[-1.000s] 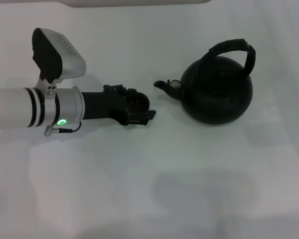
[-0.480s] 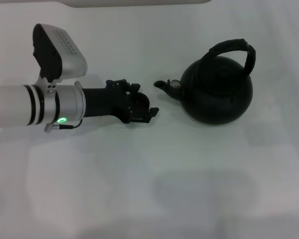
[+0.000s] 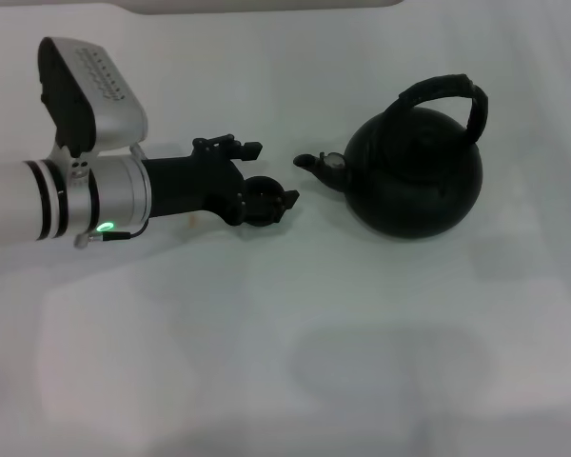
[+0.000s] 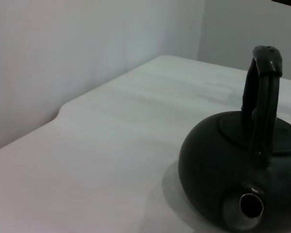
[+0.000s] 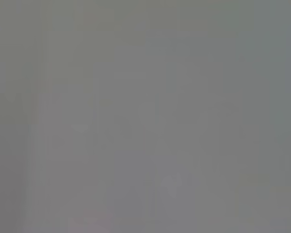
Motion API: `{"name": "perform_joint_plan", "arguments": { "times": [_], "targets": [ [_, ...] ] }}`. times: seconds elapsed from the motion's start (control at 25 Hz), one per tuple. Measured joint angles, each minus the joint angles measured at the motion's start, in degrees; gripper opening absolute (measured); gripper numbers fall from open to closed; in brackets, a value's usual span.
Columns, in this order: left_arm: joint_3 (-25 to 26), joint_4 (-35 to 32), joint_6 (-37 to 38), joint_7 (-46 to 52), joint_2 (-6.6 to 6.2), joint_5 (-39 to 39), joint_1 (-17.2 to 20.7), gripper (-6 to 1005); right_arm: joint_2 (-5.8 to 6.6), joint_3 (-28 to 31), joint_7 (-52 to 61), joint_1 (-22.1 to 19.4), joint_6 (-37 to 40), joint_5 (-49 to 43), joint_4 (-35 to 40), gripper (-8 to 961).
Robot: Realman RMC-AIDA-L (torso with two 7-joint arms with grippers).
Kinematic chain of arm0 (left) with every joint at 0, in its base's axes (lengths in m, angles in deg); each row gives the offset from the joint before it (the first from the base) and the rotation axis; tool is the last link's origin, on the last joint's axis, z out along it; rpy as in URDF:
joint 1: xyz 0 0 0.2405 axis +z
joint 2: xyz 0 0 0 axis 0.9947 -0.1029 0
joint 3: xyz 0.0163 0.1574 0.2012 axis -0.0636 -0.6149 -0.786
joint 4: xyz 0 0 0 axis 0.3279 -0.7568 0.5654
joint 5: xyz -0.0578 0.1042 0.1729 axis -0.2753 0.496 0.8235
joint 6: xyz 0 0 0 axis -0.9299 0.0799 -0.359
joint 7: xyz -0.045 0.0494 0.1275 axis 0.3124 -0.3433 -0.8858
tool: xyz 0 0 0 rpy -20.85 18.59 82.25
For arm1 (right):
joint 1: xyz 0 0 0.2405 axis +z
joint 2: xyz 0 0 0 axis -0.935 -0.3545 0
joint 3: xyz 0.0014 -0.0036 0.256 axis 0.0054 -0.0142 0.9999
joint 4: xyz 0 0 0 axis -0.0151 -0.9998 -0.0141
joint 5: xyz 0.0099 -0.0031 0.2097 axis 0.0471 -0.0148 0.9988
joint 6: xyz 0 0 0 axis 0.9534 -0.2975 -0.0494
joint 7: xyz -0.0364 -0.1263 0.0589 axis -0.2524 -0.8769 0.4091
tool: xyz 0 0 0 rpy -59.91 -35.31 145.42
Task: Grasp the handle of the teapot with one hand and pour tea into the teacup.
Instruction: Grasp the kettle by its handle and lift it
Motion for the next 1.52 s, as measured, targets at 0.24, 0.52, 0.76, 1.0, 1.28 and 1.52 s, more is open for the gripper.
{"name": "perform_joint_plan", "arguments": {
  "times": [0.24, 0.52, 0.76, 1.0, 1.28, 1.52],
  "targets": [
    [0.00, -2.72, 1.29, 0.44, -0.01, -0.47, 2.59, 884, 0.25, 0.24, -0.86, -1.97, -0.13, 0.00, 0.27, 839],
    [1.57, -11.10, 1.42, -3.14, -0.08, -0.61, 11.56, 883, 0.83, -3.52, 1.21, -8.62, -0.57, -3.83, 5.99, 839],
    [4.93, -14.54, 2.08, -14.84, -0.15, -8.87, 19.74, 875, 2.65, -5.31, 18.91, -15.16, -2.31, -18.78, 16.65, 839],
    [5.83, -11.67, 6.14, -29.72, -0.14, -19.06, 25.13, 875, 1.09, -5.33, 29.15, -18.16, -2.27, -34.01, 25.93, 839],
    [12.65, -0.32, 16.04, -38.11, -0.22, -28.56, 25.63, 876, 0.12, -8.64, 31.93, -14.78, -7.74, -40.55, 28.52, 839],
    [19.02, 8.56, 25.40, -39.26, -0.17, -32.89, 24.84, 876, 0.23, -12.48, 33.70, -10.00, -16.87, -42.65, 31.23, 838]
  ]
}}
